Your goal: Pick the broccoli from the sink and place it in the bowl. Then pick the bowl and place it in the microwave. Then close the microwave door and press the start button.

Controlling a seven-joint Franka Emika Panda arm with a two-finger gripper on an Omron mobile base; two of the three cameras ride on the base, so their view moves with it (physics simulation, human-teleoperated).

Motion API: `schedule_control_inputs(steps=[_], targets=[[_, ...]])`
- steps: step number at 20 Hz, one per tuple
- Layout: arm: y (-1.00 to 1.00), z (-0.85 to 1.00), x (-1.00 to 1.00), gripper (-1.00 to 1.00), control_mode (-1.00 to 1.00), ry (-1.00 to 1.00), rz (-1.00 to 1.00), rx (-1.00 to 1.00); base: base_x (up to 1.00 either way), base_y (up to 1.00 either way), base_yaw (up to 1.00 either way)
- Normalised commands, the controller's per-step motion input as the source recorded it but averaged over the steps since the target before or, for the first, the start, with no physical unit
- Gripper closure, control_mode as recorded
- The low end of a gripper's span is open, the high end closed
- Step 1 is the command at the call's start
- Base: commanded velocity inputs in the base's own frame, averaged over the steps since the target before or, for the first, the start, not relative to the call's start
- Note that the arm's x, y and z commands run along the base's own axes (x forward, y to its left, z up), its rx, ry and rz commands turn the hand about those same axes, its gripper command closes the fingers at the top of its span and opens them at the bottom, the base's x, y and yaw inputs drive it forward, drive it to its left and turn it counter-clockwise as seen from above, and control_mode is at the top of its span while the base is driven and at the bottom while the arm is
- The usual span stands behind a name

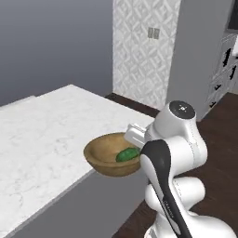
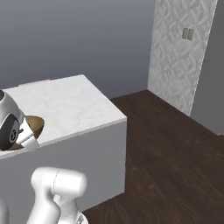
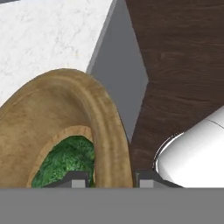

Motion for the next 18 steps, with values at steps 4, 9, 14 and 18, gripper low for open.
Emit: schedule_control_inputs(steps=[4,9,14,18], targets=[[0.00,0.00,0.00,1.00,1.00,0.00,0.00,0.00,0.18,-0.87,-0.64],[0.00,0.00,0.00,1.00,1.00,0.00,0.00,0.00,0.34,-0.99,-0.56],[0.00,0.00,0.00,1.00,1.00,0.00,0.00,0.00,0.68,-0.97,-0.49],[0.00,0.00,0.00,1.00,1.00,0.00,0.00,0.00,0.92,-0.92,-0.45]])
